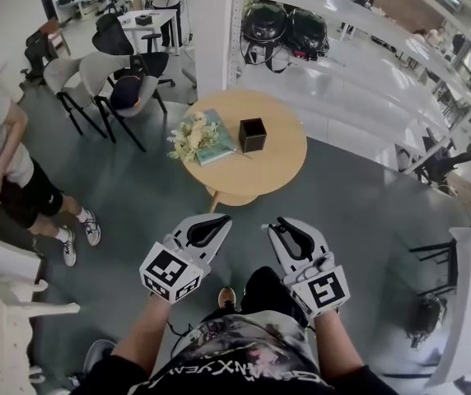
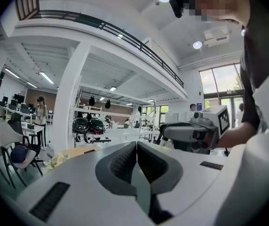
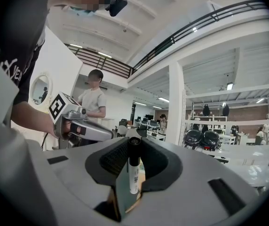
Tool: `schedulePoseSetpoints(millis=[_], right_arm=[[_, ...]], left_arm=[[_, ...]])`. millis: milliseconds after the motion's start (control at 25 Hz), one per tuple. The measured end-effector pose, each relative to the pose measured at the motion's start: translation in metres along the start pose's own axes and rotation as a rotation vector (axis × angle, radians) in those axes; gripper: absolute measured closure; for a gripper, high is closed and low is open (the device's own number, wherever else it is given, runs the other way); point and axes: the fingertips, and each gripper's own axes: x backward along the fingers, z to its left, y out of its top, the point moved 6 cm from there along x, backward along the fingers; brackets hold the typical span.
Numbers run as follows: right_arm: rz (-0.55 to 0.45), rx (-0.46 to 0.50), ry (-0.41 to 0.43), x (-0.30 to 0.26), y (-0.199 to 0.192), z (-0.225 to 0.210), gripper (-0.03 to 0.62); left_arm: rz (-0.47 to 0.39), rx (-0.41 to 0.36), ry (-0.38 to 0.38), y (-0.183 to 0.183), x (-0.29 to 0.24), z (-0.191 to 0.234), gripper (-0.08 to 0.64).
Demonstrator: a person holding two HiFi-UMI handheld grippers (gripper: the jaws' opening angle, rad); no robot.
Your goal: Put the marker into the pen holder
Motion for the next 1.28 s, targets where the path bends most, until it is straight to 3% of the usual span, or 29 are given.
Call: schedulePoseSetpoints(millis=[720, 1280], right_arm=[[-0.014, -0.012, 0.025, -0.062, -0.021, -0.046, 0.515], [-0.012, -0.050, 0.066, -0.131, -0.032, -0.120, 0.515]], left_arm=[[0.018, -0.012, 0.024, -0.012, -0.045, 0.059, 0.538], [0.052, 0.008, 0.058, -0.007, -0.113, 0.122, 0.538]])
